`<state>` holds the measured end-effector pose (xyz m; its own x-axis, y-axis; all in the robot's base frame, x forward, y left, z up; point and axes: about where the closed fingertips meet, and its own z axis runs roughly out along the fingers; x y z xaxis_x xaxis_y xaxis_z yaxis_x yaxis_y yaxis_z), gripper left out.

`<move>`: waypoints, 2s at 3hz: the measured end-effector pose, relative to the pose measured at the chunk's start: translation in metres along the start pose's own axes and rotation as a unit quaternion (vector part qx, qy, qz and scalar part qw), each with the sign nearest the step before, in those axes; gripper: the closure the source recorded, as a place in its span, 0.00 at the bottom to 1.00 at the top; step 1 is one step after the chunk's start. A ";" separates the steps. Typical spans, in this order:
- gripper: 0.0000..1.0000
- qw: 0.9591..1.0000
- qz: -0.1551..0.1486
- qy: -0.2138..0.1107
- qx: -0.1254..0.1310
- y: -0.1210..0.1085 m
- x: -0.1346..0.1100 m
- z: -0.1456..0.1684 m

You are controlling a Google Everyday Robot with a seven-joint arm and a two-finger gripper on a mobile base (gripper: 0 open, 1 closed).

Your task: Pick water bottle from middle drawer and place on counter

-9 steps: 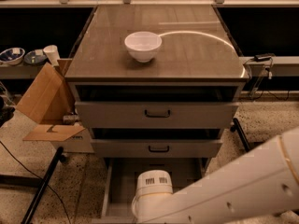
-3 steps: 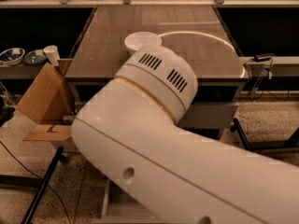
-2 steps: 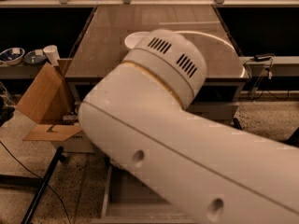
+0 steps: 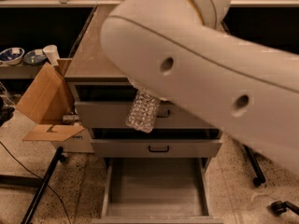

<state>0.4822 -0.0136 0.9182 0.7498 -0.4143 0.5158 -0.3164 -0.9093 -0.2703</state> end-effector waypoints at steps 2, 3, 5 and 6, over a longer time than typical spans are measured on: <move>1.00 1.000 0.000 0.006 -0.006 0.007 0.082 0.012; 1.00 1.000 0.016 0.002 0.003 0.015 0.141 0.045; 1.00 0.998 0.060 0.001 0.000 0.045 0.198 0.090; 1.00 0.996 0.085 -0.005 0.000 0.064 0.216 0.109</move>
Offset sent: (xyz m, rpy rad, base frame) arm 0.1204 -0.0723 0.0331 0.0001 0.0180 -0.0123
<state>0.6869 -0.1572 0.9234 0.6914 -0.5620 0.4541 -0.4399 -0.8260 -0.3524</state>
